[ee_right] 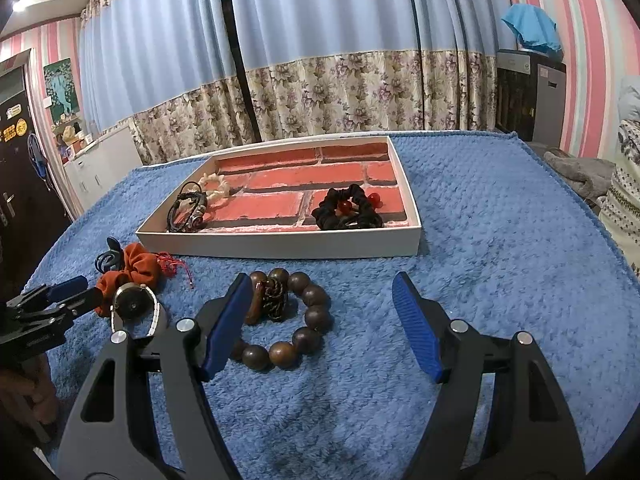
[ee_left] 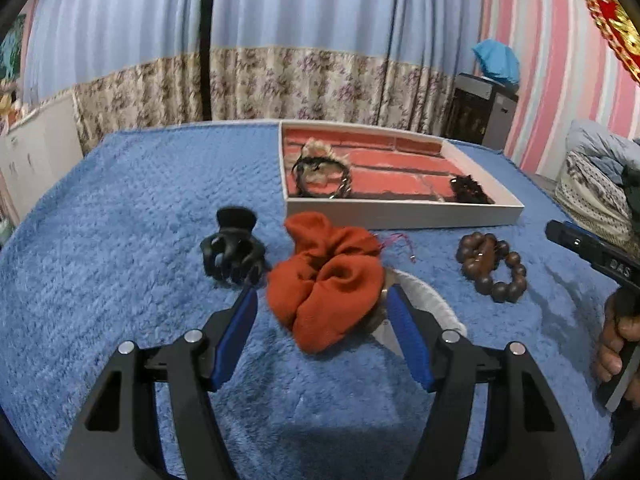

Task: Organize jewelry
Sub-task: 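Grasp the orange scrunchie with left tool while right grasps the wooden bead bracelet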

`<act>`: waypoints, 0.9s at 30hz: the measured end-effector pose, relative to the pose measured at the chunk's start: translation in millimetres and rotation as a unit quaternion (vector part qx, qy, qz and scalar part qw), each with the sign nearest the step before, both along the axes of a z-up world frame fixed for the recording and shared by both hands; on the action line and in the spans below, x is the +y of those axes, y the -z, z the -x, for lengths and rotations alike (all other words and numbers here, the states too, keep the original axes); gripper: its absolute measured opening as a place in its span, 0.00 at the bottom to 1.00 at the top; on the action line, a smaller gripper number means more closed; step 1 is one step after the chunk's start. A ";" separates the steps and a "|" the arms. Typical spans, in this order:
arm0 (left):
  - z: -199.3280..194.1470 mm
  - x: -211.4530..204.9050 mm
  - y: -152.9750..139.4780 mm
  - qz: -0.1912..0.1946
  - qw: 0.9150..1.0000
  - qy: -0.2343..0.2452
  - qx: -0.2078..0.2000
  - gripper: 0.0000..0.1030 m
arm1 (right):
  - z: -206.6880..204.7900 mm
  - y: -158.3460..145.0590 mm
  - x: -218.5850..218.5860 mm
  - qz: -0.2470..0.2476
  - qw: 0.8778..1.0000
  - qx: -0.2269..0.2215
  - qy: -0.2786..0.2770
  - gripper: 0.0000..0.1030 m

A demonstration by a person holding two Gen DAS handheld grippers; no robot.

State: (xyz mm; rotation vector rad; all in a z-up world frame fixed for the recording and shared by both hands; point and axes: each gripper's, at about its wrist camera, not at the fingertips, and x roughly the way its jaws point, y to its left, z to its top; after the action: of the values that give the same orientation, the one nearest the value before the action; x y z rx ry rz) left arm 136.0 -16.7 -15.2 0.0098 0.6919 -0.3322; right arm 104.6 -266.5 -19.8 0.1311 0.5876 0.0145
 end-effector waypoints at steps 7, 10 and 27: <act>-14.6 4.2 13.4 -0.006 0.999 -0.005 0.045 0.43 | -6.5 5.7 2.5 0.000 1.000 0.009 -0.007 0.70; -16.2 4.3 15.5 -0.006 0.999 0.000 0.051 0.29 | -11.1 8.5 7.7 0.006 1.000 0.016 -0.012 0.70; -22.0 5.5 10.9 0.007 0.999 0.015 0.037 0.20 | -49.6 29.5 32.4 -0.010 0.997 0.069 -0.036 0.47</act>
State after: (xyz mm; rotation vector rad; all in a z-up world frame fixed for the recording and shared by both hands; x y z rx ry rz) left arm 158.0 -11.2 -26.1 -0.0062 0.7638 -0.3672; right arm 154.2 -234.1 -49.3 0.1308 0.7299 0.0807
